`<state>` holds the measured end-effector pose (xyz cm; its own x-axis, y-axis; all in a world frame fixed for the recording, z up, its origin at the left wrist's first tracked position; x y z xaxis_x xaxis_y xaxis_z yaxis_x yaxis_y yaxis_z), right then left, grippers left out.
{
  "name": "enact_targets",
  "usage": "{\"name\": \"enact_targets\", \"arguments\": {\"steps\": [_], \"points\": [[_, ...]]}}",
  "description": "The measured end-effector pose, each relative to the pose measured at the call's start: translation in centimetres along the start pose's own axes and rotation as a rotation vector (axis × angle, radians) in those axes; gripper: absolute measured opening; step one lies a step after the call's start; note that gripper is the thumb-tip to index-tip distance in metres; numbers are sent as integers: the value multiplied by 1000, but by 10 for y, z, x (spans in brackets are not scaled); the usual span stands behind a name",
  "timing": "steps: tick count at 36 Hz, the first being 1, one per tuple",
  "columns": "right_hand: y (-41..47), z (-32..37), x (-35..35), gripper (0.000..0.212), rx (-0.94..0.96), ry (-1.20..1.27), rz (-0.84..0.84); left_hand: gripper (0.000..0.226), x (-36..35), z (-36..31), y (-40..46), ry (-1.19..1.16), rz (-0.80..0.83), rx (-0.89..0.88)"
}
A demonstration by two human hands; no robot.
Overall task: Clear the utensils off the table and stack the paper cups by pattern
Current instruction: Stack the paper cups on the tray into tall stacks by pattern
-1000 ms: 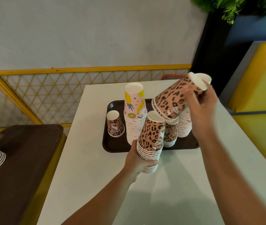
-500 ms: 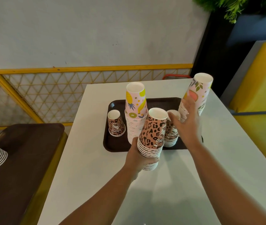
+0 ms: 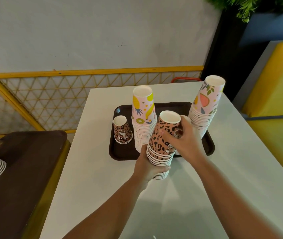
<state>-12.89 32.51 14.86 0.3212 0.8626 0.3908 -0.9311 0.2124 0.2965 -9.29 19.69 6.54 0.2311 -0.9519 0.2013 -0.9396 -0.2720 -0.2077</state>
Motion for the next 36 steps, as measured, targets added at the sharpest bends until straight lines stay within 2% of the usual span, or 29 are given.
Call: {"name": "enact_targets", "arguments": {"steps": [5, 9, 13, 17, 21, 28, 33, 36], "points": [[7, 5, 6, 52, 0, 68, -75, 77, 0, 1, 0, 6, 3, 8], [19, 14, 16, 50, -59, 219, -135, 78, 0, 1, -1, -5, -1, 30], [37, 21, 29, 61, -70, 389, -312, 75, 1, 2, -1, -20, -14, 39], [51, 13, 35, 65, -15, 281, -459, 77, 2, 1, -1, -19, -10, 47], [53, -9, 25, 59, -6, 104, -420, 78, 1, 2, -1, 3, -13, 39], [44, -32, 6, 68, -3, -80, -299, 78, 2, 1, 1, 2, -18, 53], [25, -15, 8, 68, 44, 18, -330, 78, 4, 0, 3, -14, -35, 48], [8, -9, 5, 63, 103, 45, -188, 80, 4, -1, 5, -45, -41, 49]]}}
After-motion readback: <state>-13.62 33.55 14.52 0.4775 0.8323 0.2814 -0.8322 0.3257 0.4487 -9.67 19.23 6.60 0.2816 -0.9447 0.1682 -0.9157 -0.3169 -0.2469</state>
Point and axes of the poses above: each hand's wrist, its own y-axis towards the middle knuckle, its own x-axis out of the back of the hand, z = x × y, the point moved 1 cm from there along y, towards the middle knuckle, and after that the axes turned 14 degrees about -z, right-handed, at the moved point
